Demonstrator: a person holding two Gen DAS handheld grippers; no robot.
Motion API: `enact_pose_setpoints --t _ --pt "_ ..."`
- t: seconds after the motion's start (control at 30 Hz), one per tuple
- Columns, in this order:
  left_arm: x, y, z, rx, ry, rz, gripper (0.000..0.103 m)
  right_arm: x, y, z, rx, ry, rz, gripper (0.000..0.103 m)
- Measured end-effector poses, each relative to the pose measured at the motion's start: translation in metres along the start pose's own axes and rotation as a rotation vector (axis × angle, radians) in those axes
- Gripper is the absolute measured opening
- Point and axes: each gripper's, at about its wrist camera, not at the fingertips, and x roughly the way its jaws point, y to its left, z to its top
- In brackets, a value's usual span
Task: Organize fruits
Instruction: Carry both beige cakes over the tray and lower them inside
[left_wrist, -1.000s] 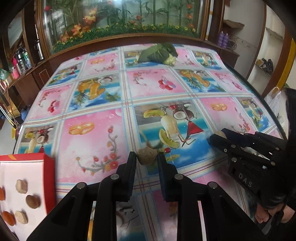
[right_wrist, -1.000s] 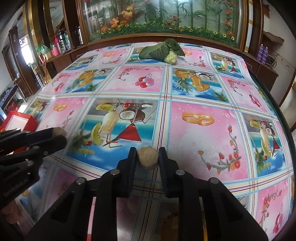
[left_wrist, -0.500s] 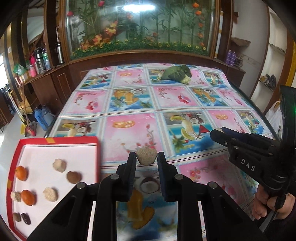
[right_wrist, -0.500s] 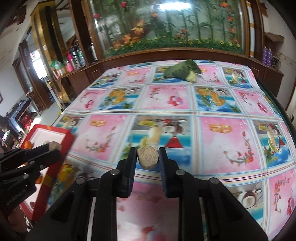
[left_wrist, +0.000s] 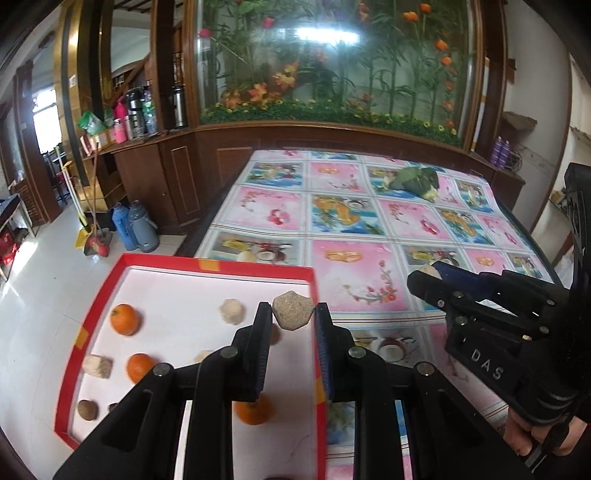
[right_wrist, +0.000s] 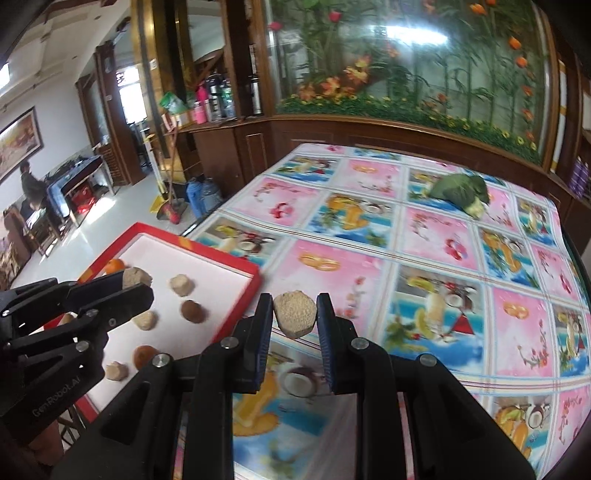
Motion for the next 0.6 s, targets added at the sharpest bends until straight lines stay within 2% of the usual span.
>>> enact_pose_setpoints --t 0.23,0.4,0.6 --pt "-0.009 0.043 -0.004 -0.044 -0.009 0.062 0.023 0.013 0.052 0.015 -0.072 0.005 0.061 0.026" --pt "-0.01 0.088 -0.005 -0.079 0.001 0.149 0.022 0.027 0.08 0.022 -0.103 0.027 0.102 0.026" --pt "-0.003 0.125 -0.002 -0.117 0.025 0.213 0.022 0.049 0.111 0.025 -0.147 0.085 0.16 0.026"
